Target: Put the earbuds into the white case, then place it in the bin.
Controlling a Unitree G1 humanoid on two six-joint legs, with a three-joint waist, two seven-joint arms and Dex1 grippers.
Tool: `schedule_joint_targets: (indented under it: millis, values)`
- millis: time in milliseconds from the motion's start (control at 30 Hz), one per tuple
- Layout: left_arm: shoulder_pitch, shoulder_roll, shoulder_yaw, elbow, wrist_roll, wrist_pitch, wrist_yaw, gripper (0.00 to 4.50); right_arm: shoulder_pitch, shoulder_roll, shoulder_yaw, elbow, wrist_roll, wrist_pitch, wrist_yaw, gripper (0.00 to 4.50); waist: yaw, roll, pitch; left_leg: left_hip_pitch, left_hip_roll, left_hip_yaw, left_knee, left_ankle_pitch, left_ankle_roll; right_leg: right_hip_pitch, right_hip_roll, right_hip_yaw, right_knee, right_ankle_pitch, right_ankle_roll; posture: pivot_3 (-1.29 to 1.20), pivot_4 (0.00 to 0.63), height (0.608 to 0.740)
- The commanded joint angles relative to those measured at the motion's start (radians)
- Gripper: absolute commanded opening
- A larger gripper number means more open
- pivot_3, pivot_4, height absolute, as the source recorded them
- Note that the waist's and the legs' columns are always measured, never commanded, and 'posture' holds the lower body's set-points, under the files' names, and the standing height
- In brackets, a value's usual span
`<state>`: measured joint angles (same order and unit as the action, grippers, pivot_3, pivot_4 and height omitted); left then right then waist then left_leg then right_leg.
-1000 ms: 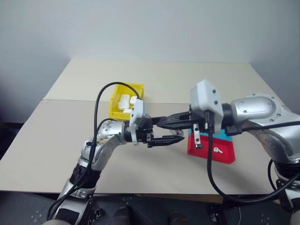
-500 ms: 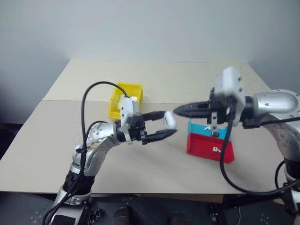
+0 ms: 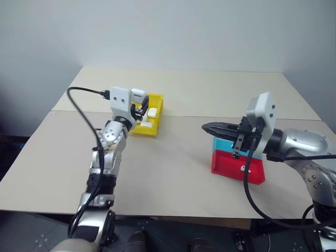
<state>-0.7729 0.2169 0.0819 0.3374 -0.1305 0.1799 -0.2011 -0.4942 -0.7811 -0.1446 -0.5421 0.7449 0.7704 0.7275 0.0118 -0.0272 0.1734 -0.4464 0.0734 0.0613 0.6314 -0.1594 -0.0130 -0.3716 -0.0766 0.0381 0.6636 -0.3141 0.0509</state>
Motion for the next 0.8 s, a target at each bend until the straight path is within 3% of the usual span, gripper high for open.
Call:
schedule_joint_targets:
  millis: [33,167,267,400,533,667,800]
  values:
    - [-0.083,-0.005,-0.017,0.156,0.047,-0.089,0.012,3.15,0.000,-0.004,-0.031,-0.041,0.019,-0.006,-0.015,0.00,0.000,0.000,0.000,0.000,0.000,0.000,0.000,0.000,0.000,0.000,0.000,0.000,0.000,0.000,0.000,0.00,0.150,0.740]
    - [-0.124,0.003,-0.027,0.264,0.073,-0.150,0.004,4.43,0.012,-0.005,-0.037,-0.055,0.029,-0.005,-0.027,0.00,0.000,0.000,0.000,-0.001,0.000,0.000,-0.002,0.000,0.000,-0.001,0.000,0.000,-0.001,0.000,0.000,0.00,0.150,0.740]
    - [-0.114,0.008,-0.007,0.237,0.055,-0.185,-0.005,4.49,0.024,-0.001,-0.040,-0.065,0.036,-0.006,-0.038,0.00,-0.001,0.000,0.000,-0.001,0.000,0.000,-0.002,0.000,0.000,-0.001,0.000,0.000,-0.001,0.000,0.000,0.00,0.150,0.740]
    - [0.037,0.079,0.016,-0.095,-0.047,-0.043,-0.135,4.49,0.047,0.012,-0.030,-0.073,0.040,-0.022,-0.041,0.00,-0.011,0.000,0.000,-0.001,0.000,0.001,-0.003,0.000,-0.001,-0.002,0.000,0.001,-0.001,0.000,0.000,0.00,0.150,0.740]
    - [0.224,0.216,0.027,-0.432,-0.140,0.169,-0.250,4.49,0.086,0.025,-0.009,-0.071,0.009,-0.066,-0.016,0.00,-0.021,0.000,0.000,0.001,0.001,0.001,-0.004,0.001,-0.002,-0.001,0.000,0.001,0.000,0.000,0.000,0.00,0.150,0.740]
    - [0.472,0.386,0.159,-0.811,-0.319,0.389,-0.336,4.49,0.128,0.028,0.032,-0.050,-0.028,-0.123,0.045,0.00,-0.031,0.000,0.000,0.001,0.001,0.001,-0.003,0.001,-0.002,-0.001,0.000,0.001,0.000,0.000,0.000,0.00,0.150,0.740]
    - [0.587,0.456,0.258,-0.986,-0.413,0.501,-0.325,4.49,0.150,0.020,0.045,-0.031,-0.056,-0.161,0.091,0.00,-0.020,0.000,0.000,0.002,0.002,0.000,-0.002,0.001,-0.002,0.000,0.000,-0.001,0.001,0.000,0.000,0.00,0.150,0.740]
